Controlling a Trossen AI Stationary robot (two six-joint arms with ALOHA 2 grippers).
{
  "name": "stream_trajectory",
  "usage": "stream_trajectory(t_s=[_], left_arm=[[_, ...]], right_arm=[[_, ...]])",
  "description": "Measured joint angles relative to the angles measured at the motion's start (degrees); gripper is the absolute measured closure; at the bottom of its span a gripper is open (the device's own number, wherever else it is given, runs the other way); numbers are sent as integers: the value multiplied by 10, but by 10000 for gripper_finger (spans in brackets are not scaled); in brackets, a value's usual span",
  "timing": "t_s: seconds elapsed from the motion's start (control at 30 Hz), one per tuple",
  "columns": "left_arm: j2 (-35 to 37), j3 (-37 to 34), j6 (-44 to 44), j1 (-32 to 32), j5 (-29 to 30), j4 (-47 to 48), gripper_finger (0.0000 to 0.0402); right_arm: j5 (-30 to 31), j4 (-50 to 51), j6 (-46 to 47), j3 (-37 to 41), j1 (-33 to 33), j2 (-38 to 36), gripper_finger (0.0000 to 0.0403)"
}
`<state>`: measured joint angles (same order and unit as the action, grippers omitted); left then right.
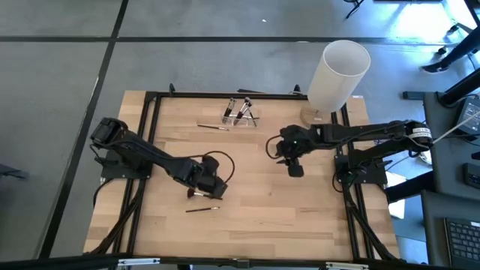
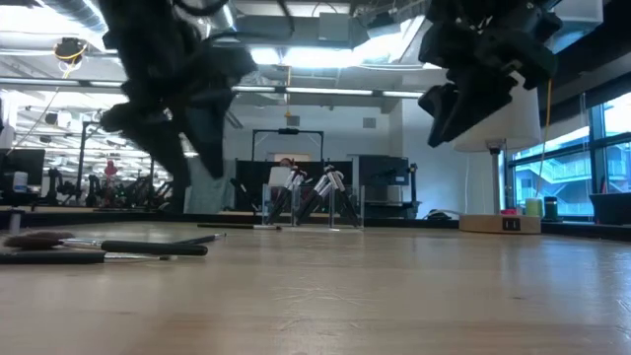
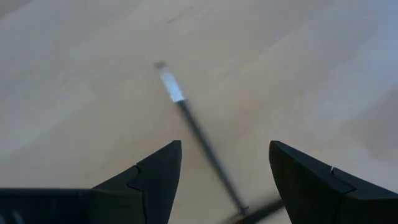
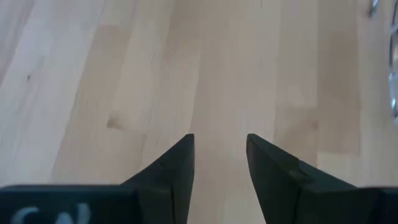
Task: Pick & Place Makeup Brushes
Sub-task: Put the liner brush into the transparent organizer
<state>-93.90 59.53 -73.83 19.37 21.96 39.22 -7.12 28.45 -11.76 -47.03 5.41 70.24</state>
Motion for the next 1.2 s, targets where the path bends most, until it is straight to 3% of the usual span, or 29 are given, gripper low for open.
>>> stream_trajectory(t_s=[0.2, 0.4, 0.63, 0.9, 1.07, 1.2], left_arm=[[-35, 0, -87, -25, 8, 52, 165], [-67, 0, -78, -55, -13, 9, 178], [-101, 0, -35, -74, -37, -17, 239], [-127, 4, 7, -75, -38, -13, 325], [-123, 2, 23, -75, -18, -8, 373], [-113, -2, 33, -79, 34, -5, 390]], right_arm=[[0, -34, -7, -1, 0, 0, 258], [4, -23, -7, -1, 0, 0, 258], [49, -15, -9, -1, 0, 0, 258], [50, 35, -9, -1, 0, -10, 258], [50, 94, -3, -1, 0, -69, 258], [50, 90, 9, 0, 0, -145, 258]])
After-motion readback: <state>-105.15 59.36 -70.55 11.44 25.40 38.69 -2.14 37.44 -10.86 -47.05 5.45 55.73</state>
